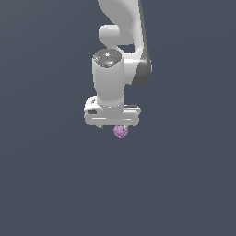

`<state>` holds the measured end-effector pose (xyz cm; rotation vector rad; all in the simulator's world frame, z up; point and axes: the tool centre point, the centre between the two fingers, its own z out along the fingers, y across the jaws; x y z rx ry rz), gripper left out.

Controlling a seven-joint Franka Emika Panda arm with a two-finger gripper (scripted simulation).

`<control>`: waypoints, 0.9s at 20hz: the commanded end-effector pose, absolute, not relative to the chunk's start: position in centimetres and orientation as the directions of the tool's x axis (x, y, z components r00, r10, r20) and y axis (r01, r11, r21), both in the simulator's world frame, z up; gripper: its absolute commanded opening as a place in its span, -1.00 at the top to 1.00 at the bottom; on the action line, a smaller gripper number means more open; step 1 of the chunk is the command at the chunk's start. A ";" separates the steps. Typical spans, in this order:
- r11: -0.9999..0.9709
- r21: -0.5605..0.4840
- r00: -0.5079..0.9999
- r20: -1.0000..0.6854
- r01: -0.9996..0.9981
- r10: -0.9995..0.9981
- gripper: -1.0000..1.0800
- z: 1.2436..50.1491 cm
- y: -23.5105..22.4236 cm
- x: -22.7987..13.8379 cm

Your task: Pick up the object and move it to a goal position.

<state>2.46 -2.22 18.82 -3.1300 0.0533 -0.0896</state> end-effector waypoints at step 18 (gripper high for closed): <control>-0.952 -0.017 0.952 0.026 -0.306 -0.306 -0.92 13.9 0.2 -1.2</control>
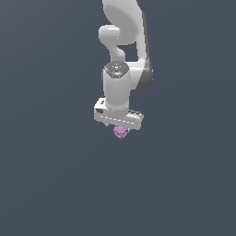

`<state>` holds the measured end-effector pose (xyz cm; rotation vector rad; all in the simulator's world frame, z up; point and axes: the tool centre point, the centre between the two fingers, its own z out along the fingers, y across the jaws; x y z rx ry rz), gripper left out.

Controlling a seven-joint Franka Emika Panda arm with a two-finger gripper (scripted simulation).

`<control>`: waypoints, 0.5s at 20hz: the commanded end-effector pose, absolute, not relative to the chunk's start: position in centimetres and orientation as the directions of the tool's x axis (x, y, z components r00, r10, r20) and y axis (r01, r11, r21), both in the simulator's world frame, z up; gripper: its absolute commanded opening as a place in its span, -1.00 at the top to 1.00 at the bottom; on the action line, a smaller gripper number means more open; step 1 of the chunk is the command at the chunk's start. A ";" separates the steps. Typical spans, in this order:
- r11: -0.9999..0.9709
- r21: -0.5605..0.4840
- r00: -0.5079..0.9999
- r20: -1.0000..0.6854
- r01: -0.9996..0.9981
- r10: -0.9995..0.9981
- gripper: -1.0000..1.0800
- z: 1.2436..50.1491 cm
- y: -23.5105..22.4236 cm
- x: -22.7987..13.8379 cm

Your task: Pick up the object and move it to a goal position.

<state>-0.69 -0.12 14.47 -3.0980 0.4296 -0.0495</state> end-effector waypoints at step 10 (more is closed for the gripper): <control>-0.866 -0.008 0.866 0.006 -0.500 -0.500 -0.92 10.5 1.6 -4.5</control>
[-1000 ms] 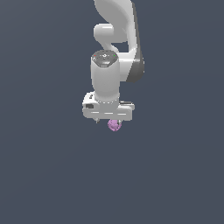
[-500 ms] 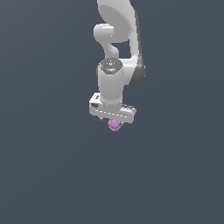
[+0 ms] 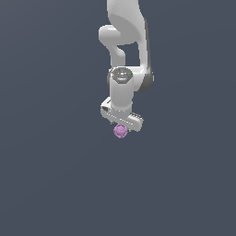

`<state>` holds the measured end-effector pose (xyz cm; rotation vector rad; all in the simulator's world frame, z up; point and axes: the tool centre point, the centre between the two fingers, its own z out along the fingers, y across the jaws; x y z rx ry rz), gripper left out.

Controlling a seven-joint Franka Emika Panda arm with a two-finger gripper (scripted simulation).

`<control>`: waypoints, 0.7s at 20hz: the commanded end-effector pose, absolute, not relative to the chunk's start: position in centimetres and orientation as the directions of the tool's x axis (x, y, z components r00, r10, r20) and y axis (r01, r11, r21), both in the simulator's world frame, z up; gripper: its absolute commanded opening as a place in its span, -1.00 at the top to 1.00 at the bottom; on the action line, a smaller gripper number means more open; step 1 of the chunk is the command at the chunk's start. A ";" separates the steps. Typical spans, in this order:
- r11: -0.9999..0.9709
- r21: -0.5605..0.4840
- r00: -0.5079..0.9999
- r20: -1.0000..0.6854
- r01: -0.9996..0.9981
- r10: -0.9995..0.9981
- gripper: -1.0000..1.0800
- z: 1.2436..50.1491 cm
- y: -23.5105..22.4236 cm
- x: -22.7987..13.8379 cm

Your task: Pick up the object and move it to a goal position.

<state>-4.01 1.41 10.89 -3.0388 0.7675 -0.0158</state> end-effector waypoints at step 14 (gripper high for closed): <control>-0.812 0.000 0.812 0.000 -0.584 -0.584 -0.92 9.0 2.1 -6.1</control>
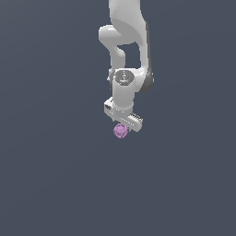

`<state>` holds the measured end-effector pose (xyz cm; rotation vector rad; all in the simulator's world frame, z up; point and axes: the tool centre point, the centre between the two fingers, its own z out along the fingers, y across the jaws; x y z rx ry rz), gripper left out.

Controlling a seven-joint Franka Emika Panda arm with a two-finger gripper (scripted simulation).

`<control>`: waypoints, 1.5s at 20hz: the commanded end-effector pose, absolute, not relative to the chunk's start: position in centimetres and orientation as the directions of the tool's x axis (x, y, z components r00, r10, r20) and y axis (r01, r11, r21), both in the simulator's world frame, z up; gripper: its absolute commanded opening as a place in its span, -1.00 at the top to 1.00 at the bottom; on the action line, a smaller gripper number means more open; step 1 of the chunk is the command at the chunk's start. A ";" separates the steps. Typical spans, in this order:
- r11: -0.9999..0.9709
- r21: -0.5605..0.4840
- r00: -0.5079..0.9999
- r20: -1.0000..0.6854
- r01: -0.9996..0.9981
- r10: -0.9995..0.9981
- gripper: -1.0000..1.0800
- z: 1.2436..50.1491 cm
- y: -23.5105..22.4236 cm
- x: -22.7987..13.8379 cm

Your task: Pick up the object and move it to a goal position.

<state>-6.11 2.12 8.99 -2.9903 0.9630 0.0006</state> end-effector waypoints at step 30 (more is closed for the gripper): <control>-0.810 -0.001 0.810 0.001 -0.587 -0.587 1.00 4.1 2.1 -6.1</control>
